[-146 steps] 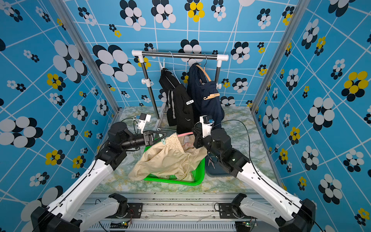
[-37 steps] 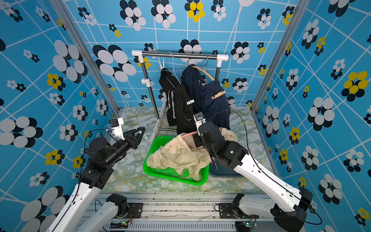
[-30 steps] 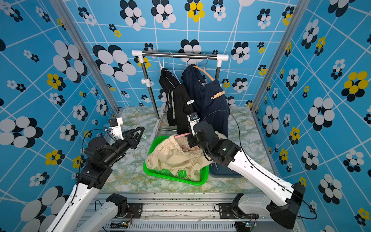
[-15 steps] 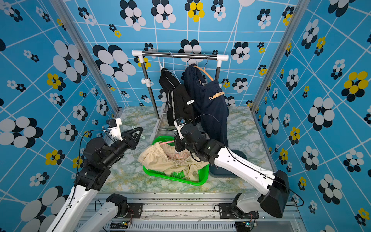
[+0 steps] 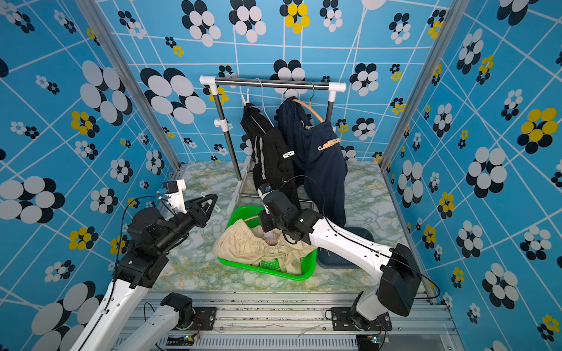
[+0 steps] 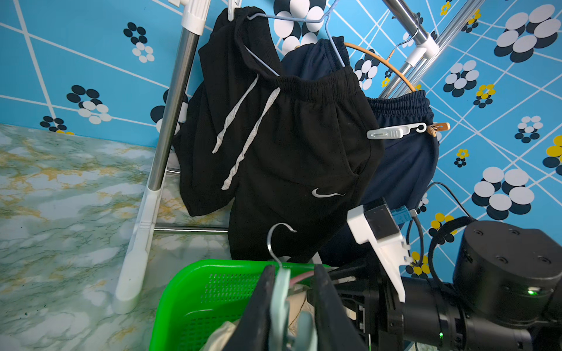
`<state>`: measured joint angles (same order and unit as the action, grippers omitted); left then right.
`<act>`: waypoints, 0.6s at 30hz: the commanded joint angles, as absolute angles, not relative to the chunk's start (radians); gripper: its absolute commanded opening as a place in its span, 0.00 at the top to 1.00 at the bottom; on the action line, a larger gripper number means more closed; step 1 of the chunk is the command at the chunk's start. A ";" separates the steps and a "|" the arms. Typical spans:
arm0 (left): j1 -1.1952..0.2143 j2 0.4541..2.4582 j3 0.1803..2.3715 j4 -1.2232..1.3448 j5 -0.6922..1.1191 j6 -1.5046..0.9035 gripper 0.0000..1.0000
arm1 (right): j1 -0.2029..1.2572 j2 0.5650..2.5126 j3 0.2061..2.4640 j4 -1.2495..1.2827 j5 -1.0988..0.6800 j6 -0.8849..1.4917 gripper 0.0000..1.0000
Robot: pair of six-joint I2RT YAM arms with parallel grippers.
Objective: Remove the clothespins securing shorts to the hanger
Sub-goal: Place the hanger in the basket.
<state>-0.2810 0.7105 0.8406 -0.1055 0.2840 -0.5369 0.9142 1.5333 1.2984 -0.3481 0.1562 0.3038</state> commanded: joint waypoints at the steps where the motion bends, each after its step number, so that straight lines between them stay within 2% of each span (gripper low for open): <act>1: -0.286 0.722 0.825 -0.090 0.311 -0.589 1.00 | 0.914 1.540 1.333 -0.352 0.187 0.286 0.73; 7: -0.353 0.772 0.792 -0.035 0.280 -0.641 1.00 | 0.914 1.502 1.325 -0.338 0.157 0.264 0.67; 12: -0.400 0.843 0.777 0.045 0.262 -0.731 1.00 | 0.914 1.391 1.194 -0.154 0.013 0.236 0.64; 18: -0.465 0.949 0.822 0.066 0.261 -0.783 1.00 | 0.932 1.354 1.111 0.007 -0.030 0.236 0.63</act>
<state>-0.4385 0.9226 0.7883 0.0231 0.2684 -0.7425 0.9173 1.3590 1.1309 -0.1097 0.0189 0.2535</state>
